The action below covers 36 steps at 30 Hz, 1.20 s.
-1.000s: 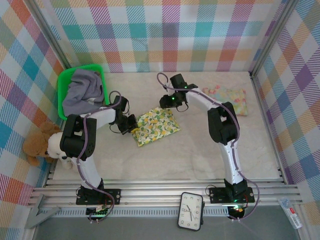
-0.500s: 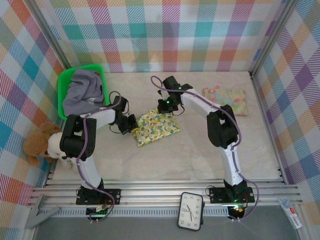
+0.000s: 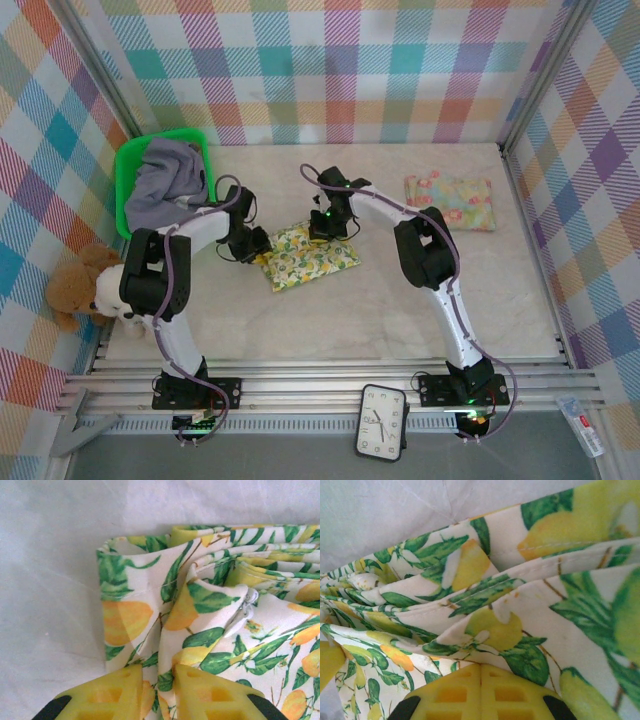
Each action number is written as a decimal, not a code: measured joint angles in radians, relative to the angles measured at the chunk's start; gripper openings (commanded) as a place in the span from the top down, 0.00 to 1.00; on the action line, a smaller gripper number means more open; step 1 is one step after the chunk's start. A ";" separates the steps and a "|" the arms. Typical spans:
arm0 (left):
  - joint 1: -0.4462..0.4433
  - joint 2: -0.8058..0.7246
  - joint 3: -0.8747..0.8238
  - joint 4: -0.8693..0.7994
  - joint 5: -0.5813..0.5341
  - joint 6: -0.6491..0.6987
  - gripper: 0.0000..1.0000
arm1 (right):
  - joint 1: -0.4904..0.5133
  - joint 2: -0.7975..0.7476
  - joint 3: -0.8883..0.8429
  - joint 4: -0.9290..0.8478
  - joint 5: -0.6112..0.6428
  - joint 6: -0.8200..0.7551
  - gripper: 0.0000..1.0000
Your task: Fold and stack the skirts
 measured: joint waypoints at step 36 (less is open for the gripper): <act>-0.029 0.010 -0.051 0.212 0.085 -0.238 0.52 | 0.012 -0.160 -0.097 0.008 0.056 0.090 0.41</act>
